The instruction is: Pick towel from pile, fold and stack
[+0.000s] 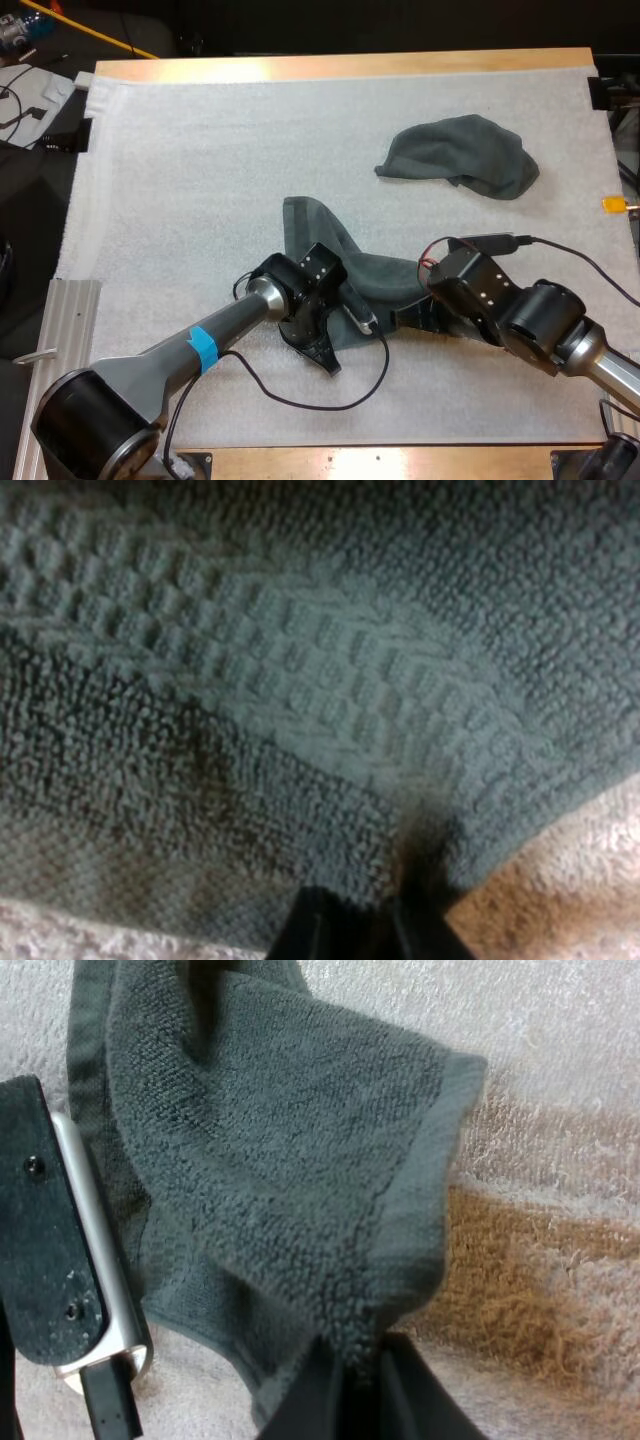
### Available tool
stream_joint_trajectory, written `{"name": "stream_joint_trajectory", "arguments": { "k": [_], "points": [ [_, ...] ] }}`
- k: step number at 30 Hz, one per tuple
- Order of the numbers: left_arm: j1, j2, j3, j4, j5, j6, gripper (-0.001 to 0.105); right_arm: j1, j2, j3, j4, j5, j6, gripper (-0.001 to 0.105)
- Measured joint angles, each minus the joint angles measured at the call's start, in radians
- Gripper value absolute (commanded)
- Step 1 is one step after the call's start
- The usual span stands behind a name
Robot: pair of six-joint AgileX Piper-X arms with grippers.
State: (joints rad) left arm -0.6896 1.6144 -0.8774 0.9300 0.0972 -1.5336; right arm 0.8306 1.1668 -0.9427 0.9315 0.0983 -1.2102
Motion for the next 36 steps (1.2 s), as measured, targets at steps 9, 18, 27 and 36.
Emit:
{"name": "stream_joint_trajectory", "arguments": {
  "k": [9,18,27,36],
  "points": [
    [0.0,-0.011,-0.008,0.017,0.007,-0.008,0.0,0.0,0.0,0.0,0.0,0.0,0.0,0.0],
    [0.0,-0.225,-0.048,0.111,0.01,-0.016,0.0,0.0,-0.028,-0.006,0.002,0.008,-0.018,0.0],
    [0.0,-0.402,-0.097,0.22,0.003,-0.016,0.0,0.0,-0.121,-0.066,0.044,0.026,-0.032,0.0],
    [0.0,-0.556,-0.163,0.329,0.003,-0.016,0.0,0.0,-0.165,-0.117,0.1,0.02,-0.032,0.0]
  ]
}}
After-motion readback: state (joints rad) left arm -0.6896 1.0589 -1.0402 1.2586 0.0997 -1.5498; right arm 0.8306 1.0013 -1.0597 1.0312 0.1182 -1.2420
